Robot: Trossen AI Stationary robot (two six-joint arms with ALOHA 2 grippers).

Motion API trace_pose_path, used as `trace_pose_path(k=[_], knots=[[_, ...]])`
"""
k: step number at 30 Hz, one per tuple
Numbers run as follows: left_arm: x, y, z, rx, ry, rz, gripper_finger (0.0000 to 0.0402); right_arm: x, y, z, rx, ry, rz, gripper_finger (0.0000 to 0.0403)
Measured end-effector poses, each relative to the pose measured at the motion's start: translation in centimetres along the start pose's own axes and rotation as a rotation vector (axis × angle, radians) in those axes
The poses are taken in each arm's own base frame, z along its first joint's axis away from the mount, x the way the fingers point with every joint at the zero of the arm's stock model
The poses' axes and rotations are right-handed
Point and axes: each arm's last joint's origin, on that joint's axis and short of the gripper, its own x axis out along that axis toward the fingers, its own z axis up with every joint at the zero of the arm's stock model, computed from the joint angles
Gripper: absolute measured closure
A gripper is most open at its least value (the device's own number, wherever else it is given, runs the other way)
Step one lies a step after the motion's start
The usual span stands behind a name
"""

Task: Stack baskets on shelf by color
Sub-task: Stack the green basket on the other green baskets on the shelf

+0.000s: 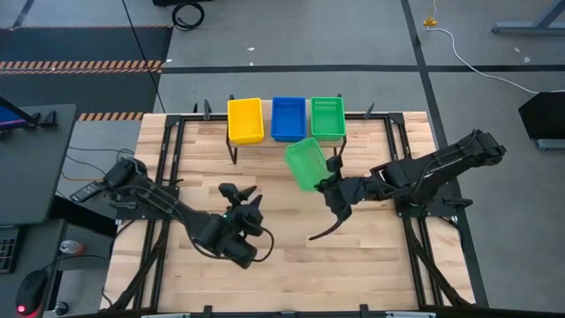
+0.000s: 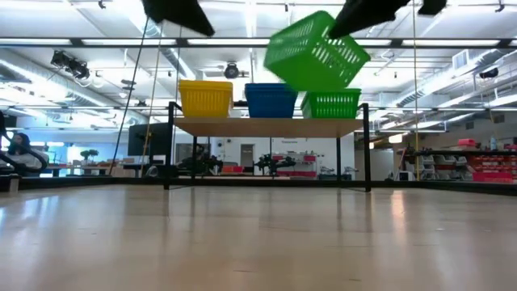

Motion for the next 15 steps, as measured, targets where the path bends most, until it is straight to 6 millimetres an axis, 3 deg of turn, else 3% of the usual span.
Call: trace_pose_path(k=[15], knots=[[0.9, 0.4, 1.2, -0.086, -0.007, -0.030, 0.0235, -2.3, -3.8, 2.5, -0.017, -0.019, -0.248, 0.0384]])
